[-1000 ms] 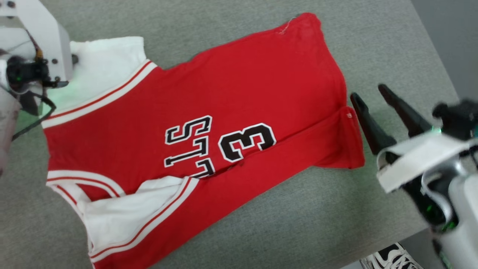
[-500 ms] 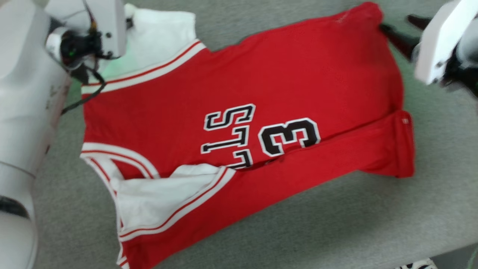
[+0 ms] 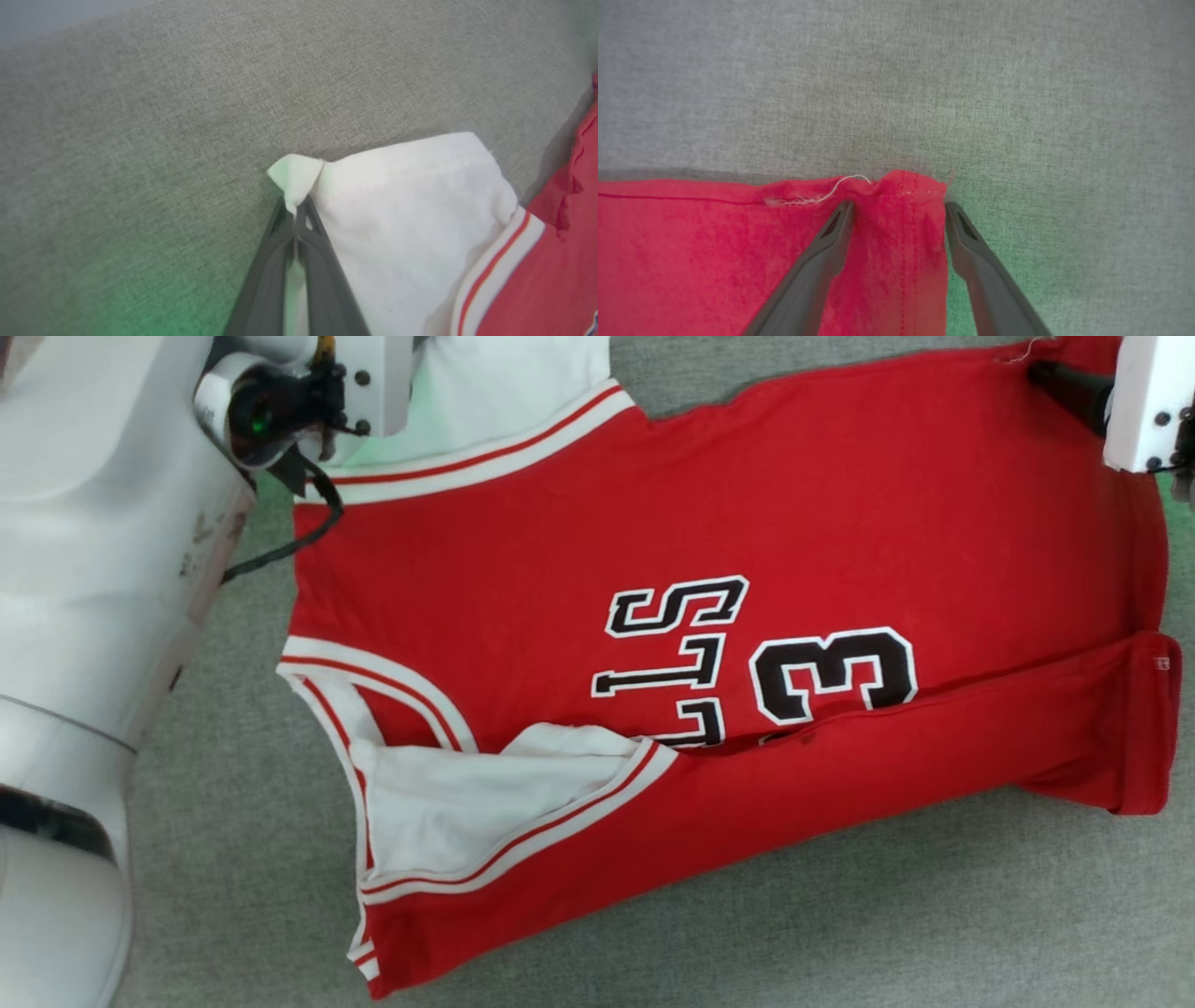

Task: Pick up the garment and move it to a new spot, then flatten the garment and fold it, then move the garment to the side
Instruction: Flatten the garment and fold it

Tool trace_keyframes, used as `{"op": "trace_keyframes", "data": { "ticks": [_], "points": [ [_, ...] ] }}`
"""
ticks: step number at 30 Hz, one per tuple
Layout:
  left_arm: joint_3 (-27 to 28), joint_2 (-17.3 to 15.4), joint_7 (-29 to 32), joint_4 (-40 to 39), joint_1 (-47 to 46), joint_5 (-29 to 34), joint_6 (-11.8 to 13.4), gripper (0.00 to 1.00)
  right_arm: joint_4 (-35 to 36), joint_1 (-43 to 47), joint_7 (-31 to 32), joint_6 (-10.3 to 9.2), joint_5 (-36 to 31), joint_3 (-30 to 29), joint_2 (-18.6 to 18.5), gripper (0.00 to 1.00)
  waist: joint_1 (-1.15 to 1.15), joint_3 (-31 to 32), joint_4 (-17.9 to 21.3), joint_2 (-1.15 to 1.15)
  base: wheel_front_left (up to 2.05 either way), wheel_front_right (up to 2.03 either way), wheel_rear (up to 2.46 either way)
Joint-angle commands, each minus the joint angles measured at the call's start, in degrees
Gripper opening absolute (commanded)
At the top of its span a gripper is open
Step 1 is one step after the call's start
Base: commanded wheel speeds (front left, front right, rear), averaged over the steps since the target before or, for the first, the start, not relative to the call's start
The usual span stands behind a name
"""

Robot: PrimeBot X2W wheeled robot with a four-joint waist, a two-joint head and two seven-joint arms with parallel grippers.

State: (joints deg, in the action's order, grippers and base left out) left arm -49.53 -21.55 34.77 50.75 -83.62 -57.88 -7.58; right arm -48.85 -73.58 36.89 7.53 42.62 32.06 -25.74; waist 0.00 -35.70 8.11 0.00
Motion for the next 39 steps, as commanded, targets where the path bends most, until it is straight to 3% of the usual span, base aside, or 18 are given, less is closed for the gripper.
{"op": "trace_keyframes", "data": {
  "ticks": [1,2,3,4,10,15,22,29,36,39],
  "points": [
    [-1.33,-0.92,0.79,1.39,2.47,-0.04,0.19,0.00,-1.69,1.66,0.44,-0.08,0.45,1.50,1.18,1.00,0.00,-0.17,-0.34,0.00,0.00,0.00,0.00],
    [-1.55,-0.96,0.62,1.11,2.53,-0.46,0.18,0.00,-2.11,1.52,0.07,-0.08,0.81,1.97,1.36,0.42,0.00,-0.09,-0.38,0.00,0.00,0.00,0.00],
    [-1.69,-0.93,0.32,0.77,2.57,-0.94,0.18,0.00,-2.41,1.41,-0.58,-0.08,1.32,2.09,1.44,0.03,0.00,0.06,-0.41,0.00,0.00,0.00,0.00],
    [-1.75,-0.86,-0.12,0.46,2.71,-1.42,0.17,0.00,-2.50,1.23,-1.42,-0.08,1.80,2.18,1.45,0.00,0.00,0.31,-0.46,0.00,0.00,0.00,0.00],
    [-2.20,-0.85,-5.64,-2.25,4.37,-4.01,0.14,0.00,-2.94,0.76,-12.41,-0.08,2.39,2.70,-0.28,0.00,0.00,4.74,-1.21,0.00,0.00,0.00,0.00],
    [-1.89,-2.51,-12.26,-7.80,8.72,-7.82,0.14,0.00,-0.61,5.36,-18.35,-0.08,4.46,6.17,-1.52,0.00,0.00,11.23,-2.08,0.00,0.00,0.00,0.00],
    [-2.43,-9.18,-18.68,-21.76,19.04,-12.92,0.14,0.00,6.68,14.21,-23.60,-0.08,8.90,10.74,-6.81,0.00,0.00,17.71,-3.31,0.00,0.00,0.00,0.00],
    [-0.37,-16.28,-25.34,-35.93,33.52,-18.83,0.20,0.00,12.31,22.89,-26.45,-0.08,11.87,12.43,-11.36,0.00,0.00,20.35,-3.72,0.00,0.00,0.00,0.00],
    [1.22,-22.78,-33.34,-48.61,48.58,-22.19,3.53,0.00,15.46,31.05,-28.65,-0.08,13.98,11.39,-13.54,0.00,0.00,20.81,-3.71,0.00,0.00,0.00,0.00],
    [0.90,-24.07,-35.55,-52.87,52.76,-22.06,5.41,0.00,16.07,33.59,-28.96,-0.08,14.53,10.46,-14.21,0.00,0.00,20.33,-3.79,0.00,0.00,0.00,0.00]
  ]
}}
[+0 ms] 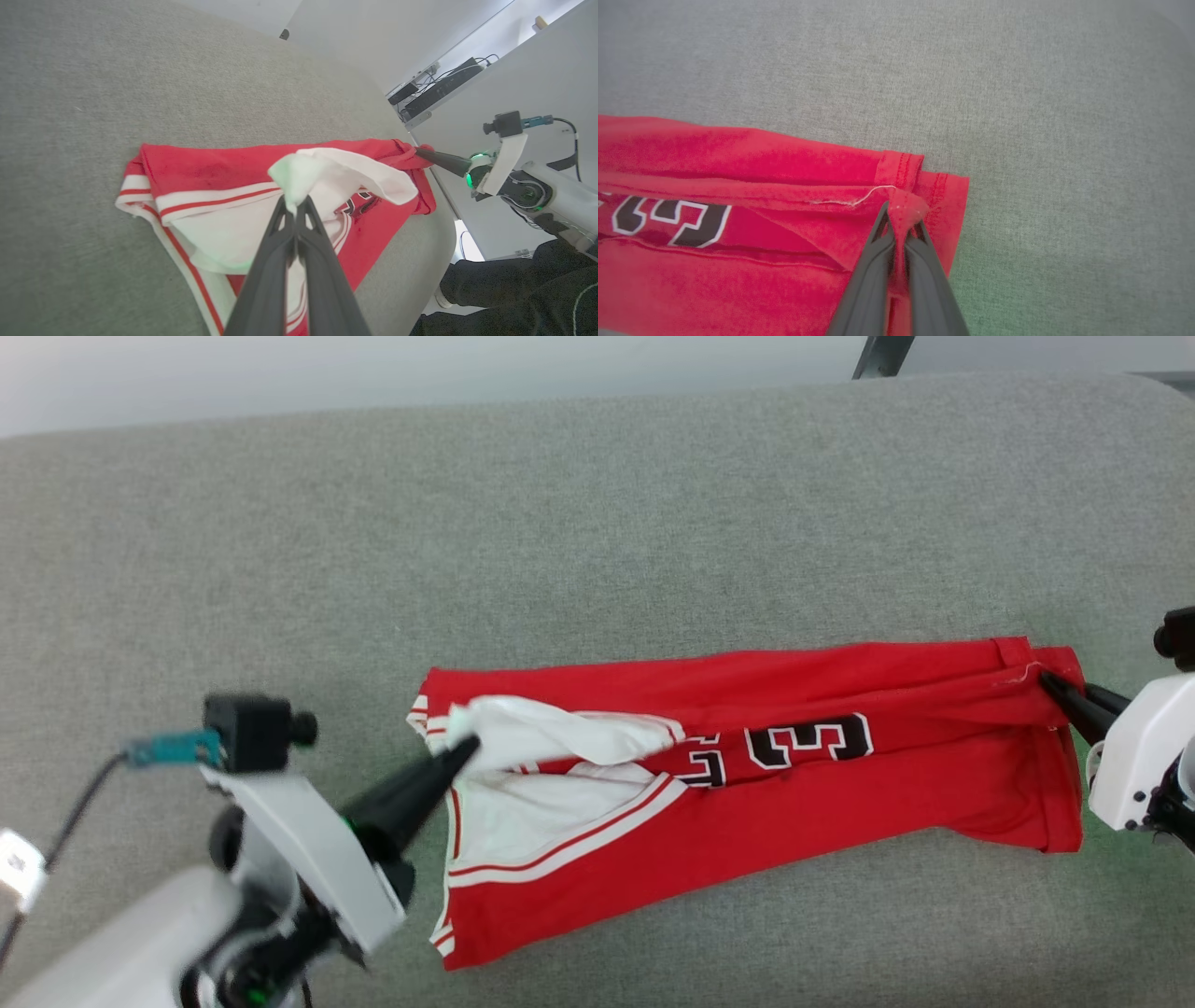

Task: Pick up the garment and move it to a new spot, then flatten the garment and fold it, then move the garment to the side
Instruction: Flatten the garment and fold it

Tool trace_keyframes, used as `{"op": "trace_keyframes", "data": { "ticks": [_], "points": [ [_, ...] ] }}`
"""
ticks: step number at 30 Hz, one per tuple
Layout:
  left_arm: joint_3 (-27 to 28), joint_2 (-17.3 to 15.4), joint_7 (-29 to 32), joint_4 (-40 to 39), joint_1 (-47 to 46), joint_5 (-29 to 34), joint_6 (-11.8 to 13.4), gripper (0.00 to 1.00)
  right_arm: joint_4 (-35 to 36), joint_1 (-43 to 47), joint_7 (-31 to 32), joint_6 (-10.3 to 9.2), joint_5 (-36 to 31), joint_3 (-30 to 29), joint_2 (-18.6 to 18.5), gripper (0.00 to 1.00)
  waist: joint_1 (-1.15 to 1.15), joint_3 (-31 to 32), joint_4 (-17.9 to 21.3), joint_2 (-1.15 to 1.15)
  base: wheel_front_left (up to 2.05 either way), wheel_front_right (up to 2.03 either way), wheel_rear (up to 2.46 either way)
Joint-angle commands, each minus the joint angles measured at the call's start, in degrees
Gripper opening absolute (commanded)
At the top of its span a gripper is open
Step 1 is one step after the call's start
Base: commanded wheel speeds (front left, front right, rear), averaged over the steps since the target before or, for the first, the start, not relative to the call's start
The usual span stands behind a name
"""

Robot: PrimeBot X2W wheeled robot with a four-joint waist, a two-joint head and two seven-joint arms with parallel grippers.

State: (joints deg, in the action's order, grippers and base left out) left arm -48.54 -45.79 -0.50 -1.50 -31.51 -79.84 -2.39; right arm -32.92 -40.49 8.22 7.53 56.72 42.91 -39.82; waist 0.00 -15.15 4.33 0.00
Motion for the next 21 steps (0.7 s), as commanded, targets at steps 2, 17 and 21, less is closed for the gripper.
{"op": "trace_keyframes", "data": {
  "ticks": [2,17,21],
  "points": [
    [-0.63,-0.08,-1.10,-2.47,2.55,0.37,1.46,0.00,0.00,1.54,-0.58,-0.08,0.43,-1.27,-0.14,0.00,0.00,-0.58,0.05,0.00,0.00,0.00,0.00],
    [-3.74,4.47,-2.89,4.89,1.30,6.10,5.29,0.29,-3.76,1.54,-0.18,-0.08,-1.73,-3.25,4.03,0.70,0.00,-2.63,0.42,0.00,0.00,0.00,0.00],
    [-3.13,5.51,-5.69,5.94,2.68,6.36,4.89,1.00,-2.20,2.97,-0.84,-0.08,-0.18,-4.41,3.37,1.00,0.00,-0.89,-0.05,0.00,0.00,0.00,0.00]
  ]
}}
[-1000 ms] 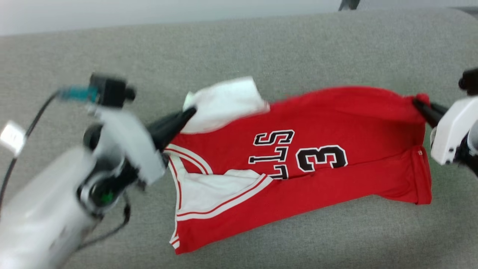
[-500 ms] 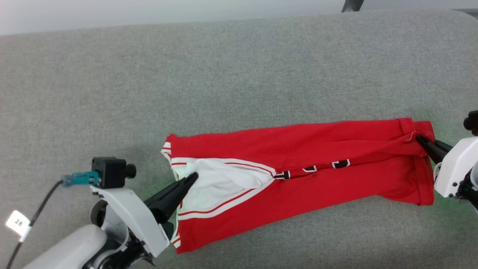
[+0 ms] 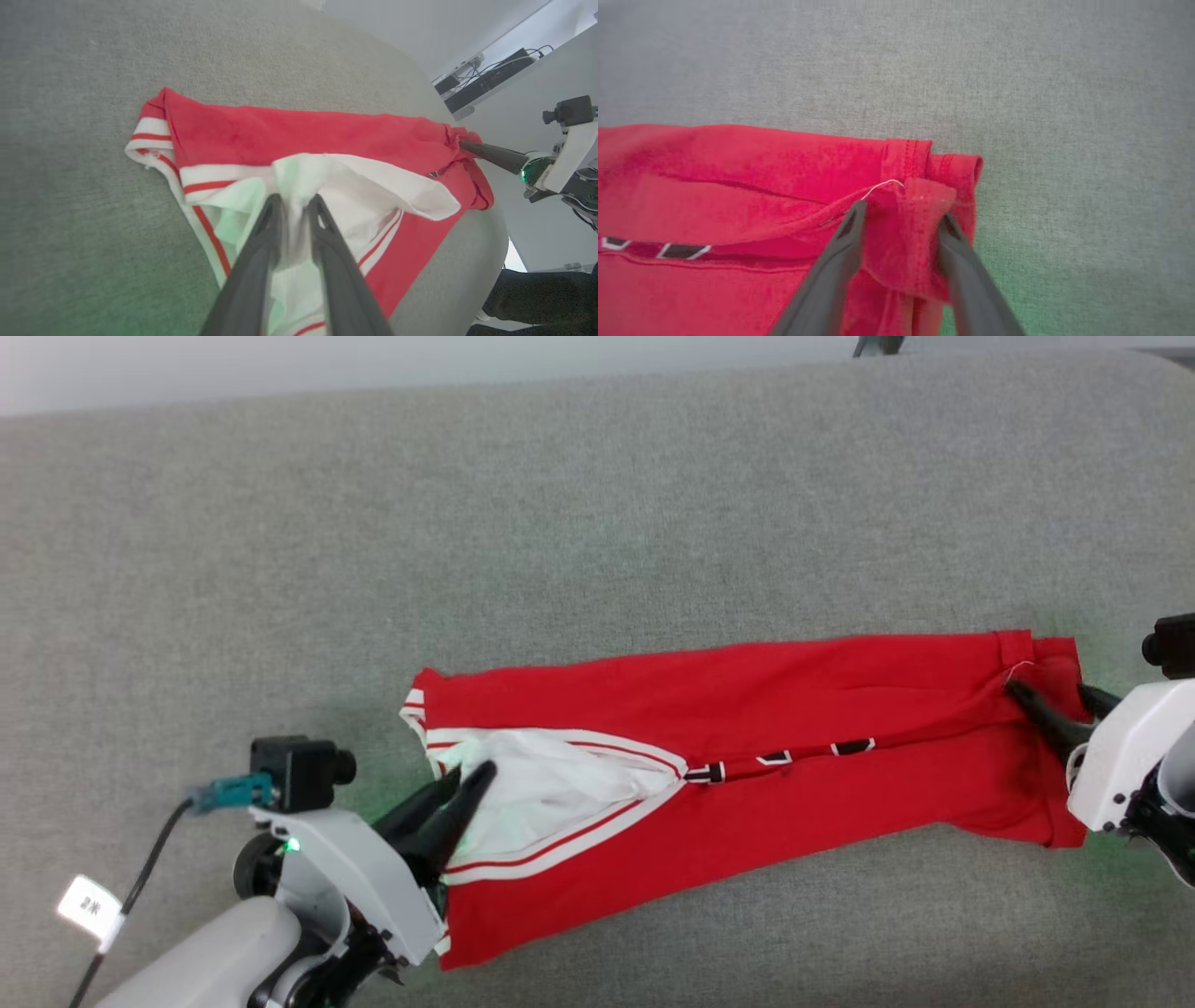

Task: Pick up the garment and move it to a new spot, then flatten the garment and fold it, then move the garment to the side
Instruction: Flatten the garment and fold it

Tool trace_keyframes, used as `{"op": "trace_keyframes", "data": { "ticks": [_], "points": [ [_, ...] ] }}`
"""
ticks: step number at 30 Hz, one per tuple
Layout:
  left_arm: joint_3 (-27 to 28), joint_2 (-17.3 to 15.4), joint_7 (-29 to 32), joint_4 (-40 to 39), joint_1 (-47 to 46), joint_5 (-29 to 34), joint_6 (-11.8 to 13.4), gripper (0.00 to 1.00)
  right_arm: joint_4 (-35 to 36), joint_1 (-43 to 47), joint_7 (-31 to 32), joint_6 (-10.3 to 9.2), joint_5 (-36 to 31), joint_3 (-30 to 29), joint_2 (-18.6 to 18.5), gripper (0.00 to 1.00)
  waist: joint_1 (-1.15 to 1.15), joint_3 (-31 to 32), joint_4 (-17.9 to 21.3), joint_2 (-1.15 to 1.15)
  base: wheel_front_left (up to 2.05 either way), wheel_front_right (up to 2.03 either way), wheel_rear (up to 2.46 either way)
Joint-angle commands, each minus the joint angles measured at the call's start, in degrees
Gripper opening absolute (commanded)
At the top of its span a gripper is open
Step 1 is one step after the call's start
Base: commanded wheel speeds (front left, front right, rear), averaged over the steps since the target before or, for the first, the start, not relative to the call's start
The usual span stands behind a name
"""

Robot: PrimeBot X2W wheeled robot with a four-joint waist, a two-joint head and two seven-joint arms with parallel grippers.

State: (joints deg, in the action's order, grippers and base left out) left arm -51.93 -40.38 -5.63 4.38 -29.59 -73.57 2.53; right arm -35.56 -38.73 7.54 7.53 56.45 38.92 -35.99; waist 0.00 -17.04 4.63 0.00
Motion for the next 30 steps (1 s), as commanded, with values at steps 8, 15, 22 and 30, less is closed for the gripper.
{"op": "trace_keyframes", "data": {
  "ticks": [8,15,22,30],
  "points": [
    [1.53,1.39,-7.21,-1.01,5.57,1.71,1.99,1.00,4.68,5.14,3.49,-0.08,2.87,-2.82,-4.98,1.00,0.00,5.14,-2.48,0.00,0.00,0.00,0.00],
    [4.77,6.13,-9.46,-0.63,10.76,4.15,3.27,1.00,4.88,10.34,9.13,-0.08,5.75,-4.73,-8.06,1.00,0.00,6.59,-5.69,0.00,0.00,0.00,0.00],
    [16.59,13.07,-9.55,-0.21,18.90,14.94,4.12,1.00,3.33,12.64,12.25,-0.08,6.16,-8.10,-8.45,1.00,0.00,6.88,-8.62,0.00,0.00,0.00,0.00],
    [27.71,18.82,-9.57,-1.24,23.59,35.31,4.60,1.00,-2.04,9.36,20.61,-0.08,5.57,-10.57,-5.83,1.00,0.00,6.93,-10.64,0.00,0.00,0.00,0.00]
  ]
}}
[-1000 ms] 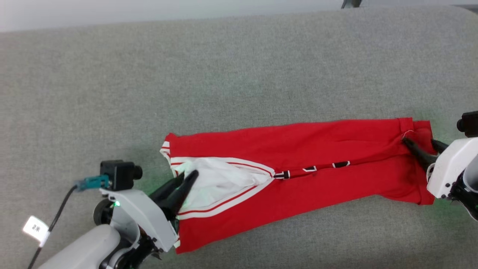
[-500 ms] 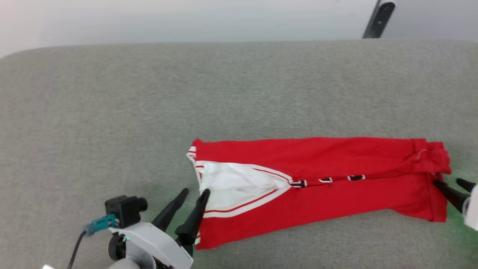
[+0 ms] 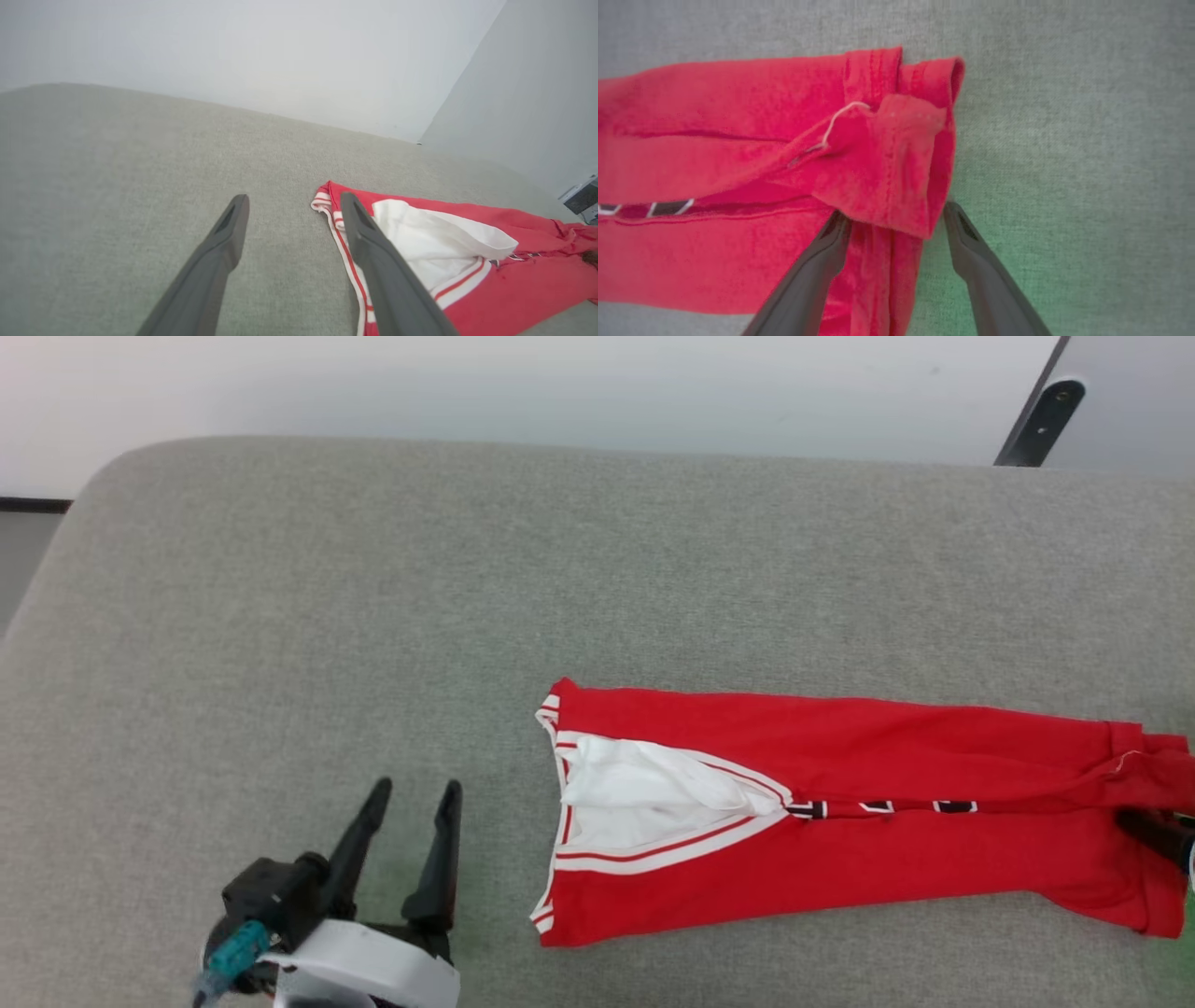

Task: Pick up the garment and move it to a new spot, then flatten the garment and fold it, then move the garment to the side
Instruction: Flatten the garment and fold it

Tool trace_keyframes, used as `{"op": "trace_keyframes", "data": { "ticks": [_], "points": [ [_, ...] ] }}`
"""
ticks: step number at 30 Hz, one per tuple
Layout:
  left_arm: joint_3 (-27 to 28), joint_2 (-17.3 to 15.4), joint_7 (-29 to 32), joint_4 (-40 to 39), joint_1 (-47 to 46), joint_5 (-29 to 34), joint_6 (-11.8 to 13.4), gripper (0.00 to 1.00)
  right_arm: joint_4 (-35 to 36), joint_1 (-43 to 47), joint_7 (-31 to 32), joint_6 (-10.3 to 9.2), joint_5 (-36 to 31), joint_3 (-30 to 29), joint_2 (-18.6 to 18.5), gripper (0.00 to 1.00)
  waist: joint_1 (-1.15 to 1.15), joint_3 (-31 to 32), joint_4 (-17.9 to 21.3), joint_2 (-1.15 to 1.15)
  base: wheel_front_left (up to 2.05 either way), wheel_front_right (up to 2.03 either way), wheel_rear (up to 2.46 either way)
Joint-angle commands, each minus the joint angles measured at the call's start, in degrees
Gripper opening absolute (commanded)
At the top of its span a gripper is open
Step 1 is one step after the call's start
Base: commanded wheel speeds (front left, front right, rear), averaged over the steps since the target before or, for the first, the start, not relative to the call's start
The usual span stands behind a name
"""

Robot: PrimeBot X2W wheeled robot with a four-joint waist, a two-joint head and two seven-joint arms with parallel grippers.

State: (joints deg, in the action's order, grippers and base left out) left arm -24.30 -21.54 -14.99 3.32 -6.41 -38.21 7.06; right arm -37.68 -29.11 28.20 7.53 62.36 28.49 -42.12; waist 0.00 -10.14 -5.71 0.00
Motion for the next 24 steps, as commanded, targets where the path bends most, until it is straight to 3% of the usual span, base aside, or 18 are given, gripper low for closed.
{"op": "trace_keyframes", "data": {
  "ticks": [1,9,17,19,20,24],
  "points": [
    [1.02,0.63,-0.21,-0.48,0.71,2.37,-0.02,1.00,-1.14,-0.89,0.94,-0.08,-0.85,-0.41,0.97,1.00,0.00,0.07,-0.45,0.00,0.00,0.00,0.00],
    [5.37,5.22,-0.14,-0.58,2.10,14.94,-1.61,1.00,-8.28,-5.55,7.17,-0.08,-5.48,-1.33,5.39,1.00,0.00,-0.69,-1.06,0.00,0.00,0.00,0.00],
    [8.66,9.89,-0.14,3.66,2.00,20.97,-4.15,1.00,-12.11,-5.02,8.34,-0.03,-8.63,-1.40,10.33,1.00,0.00,-2.04,-1.58,0.00,0.00,0.00,0.00],
    [9.78,10.76,-0.14,4.23,2.09,21.92,-4.92,1.00,-12.06,-4.79,8.39,-0.01,-8.99,-1.44,10.93,0.44,0.00,-2.10,-1.54,0.00,0.00,0.00,0.00],
    [10.49,11.22,-0.14,4.13,2.04,22.47,-5.35,1.00,-11.95,-4.75,8.39,0.12,-9.18,-1.52,11.12,0.00,0.00,-2.11,-1.50,0.00,0.00,0.00,0.00],
    [12.70,12.57,-0.14,4.56,2.35,24.06,-7.26,1.00,-11.44,-4.33,8.15,0.12,-9.43,-1.89,11.04,0.00,0.00,-2.07,-1.43,0.00,0.00,0.00,0.00]
  ]
}}
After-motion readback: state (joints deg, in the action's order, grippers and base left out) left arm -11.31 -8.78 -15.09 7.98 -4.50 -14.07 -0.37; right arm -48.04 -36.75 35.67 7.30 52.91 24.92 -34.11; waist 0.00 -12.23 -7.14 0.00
